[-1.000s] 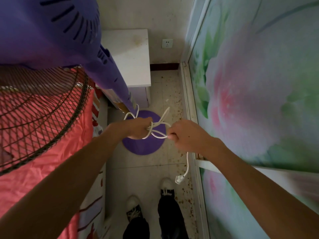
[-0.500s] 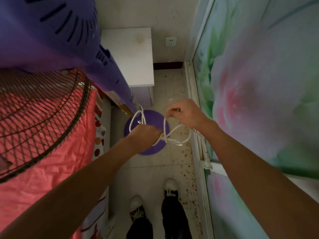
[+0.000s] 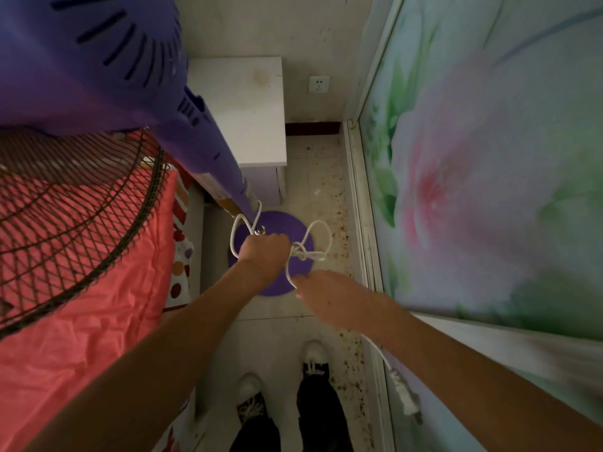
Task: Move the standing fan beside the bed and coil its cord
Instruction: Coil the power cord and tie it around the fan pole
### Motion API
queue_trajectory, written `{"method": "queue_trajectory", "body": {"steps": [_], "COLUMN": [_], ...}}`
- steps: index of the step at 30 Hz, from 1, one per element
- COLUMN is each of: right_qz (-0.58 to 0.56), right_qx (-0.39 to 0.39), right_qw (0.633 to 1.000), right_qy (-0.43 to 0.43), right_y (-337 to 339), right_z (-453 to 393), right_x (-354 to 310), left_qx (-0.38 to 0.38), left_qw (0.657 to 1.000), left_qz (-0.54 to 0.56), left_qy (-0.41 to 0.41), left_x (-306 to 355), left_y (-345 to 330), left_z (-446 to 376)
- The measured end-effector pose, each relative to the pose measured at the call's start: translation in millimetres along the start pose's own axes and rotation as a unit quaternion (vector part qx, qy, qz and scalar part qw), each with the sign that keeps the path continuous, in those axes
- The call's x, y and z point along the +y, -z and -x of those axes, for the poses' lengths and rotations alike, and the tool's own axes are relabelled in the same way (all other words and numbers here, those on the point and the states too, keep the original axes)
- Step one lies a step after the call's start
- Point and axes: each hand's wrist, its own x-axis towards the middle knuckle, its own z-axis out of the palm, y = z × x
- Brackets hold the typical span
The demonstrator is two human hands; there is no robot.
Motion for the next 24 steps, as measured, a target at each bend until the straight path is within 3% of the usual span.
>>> {"method": "queue_trajectory", "body": {"steps": [3,7,11,15,17,20,22,24], "right_qz": [0.101,0.08,-0.044,-0.192,-0.199,-0.136,-0.054,0.049], "right_qx": [0.032,0.124,0.211,0.185,0.164,0.128,0.078,0.089], "right_qw": [0.994,0.987,0.975,0.958,0.963,0.982,0.996,0.993], "right_qy": [0.036,0.066,-0.057,-0.109,-0.084,-0.031,0.002,0.065], "right_y": [39,73,49,-16,-37,-42,-26,2], "right_z": [-5,-16,-23,-33,-36,-22,-6,3], "right_x": [14,54,98,67,33,1,0,5], "left_qx": [-0.034,0.01,0.102,0.231,0.202,0.082,0.004,-0.048], "left_qw": [0.996,0.983,0.962,0.924,0.942,0.991,0.999,0.996], "left_qz": [-0.048,-0.026,0.13,0.227,0.215,0.084,-0.005,-0.045], "left_qy": [-0.07,-0.18,-0.219,-0.203,-0.161,-0.072,-0.046,-0.055], "left_x": [7,-11,-30,-31,-27,-22,-17,-9], "left_y": [-6,-12,-15,-7,2,4,0,-6], "left_z": [-4,-6,4,8,3,1,2,3]}}
